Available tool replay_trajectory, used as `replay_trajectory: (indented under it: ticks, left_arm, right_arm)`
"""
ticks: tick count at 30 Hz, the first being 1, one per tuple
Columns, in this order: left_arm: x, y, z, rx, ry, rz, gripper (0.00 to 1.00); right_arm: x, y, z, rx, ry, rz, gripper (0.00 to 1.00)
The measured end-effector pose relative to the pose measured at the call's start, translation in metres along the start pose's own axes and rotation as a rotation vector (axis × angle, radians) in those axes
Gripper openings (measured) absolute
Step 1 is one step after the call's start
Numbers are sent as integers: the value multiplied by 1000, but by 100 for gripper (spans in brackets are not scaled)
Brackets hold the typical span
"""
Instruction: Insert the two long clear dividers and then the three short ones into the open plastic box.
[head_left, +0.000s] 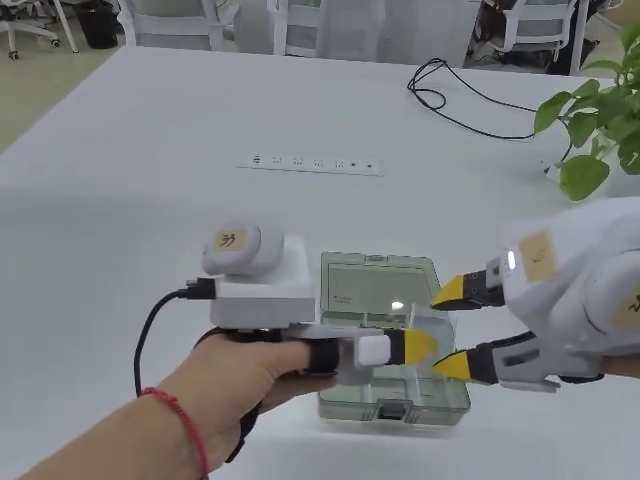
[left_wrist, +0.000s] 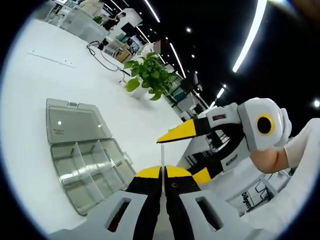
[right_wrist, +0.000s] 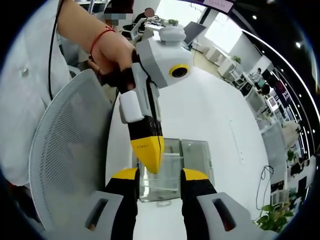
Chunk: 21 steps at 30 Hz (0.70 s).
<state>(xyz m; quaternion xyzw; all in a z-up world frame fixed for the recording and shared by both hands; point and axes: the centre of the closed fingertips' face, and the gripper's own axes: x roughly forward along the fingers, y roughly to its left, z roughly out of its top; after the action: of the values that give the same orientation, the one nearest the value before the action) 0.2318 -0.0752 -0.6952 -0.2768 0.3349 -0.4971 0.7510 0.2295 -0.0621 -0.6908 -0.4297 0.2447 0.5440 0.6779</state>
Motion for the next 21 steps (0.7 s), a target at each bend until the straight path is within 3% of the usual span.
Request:
replay_trajectory:
  ticks: [6, 11, 14, 15, 18, 19, 21]
  left_arm:
    - [-3, 2, -4, 154, 35, 3, 0]
    - [-5, -3, -8, 298, 55, -35, 0]
    - [-8, -5, -15, 396, 88, -55, 0]
    - [-9, -7, -16, 421, 91, -62, 0]
    - [-11, -15, -19, 524, 87, -106, 0]
    - [-12, -17, -20, 538, 90, -119, 0]
    - [-13, -22, -24, 574, 106, -142, 0]
  right_arm:
    - [-9, -6, 3, 110, -80, 59, 32]
    - [-19, -2, 6, 200, -159, 187, 27]
    - [-23, 2, 8, 207, -186, 245, 24]
    - [-25, 7, 10, 223, -196, 286, 23]
    - [-27, 11, 12, 224, -215, 329, 20]
    - [-27, 15, 12, 236, -221, 369, 19]
    - [-26, 15, 10, 229, -222, 382, 17]
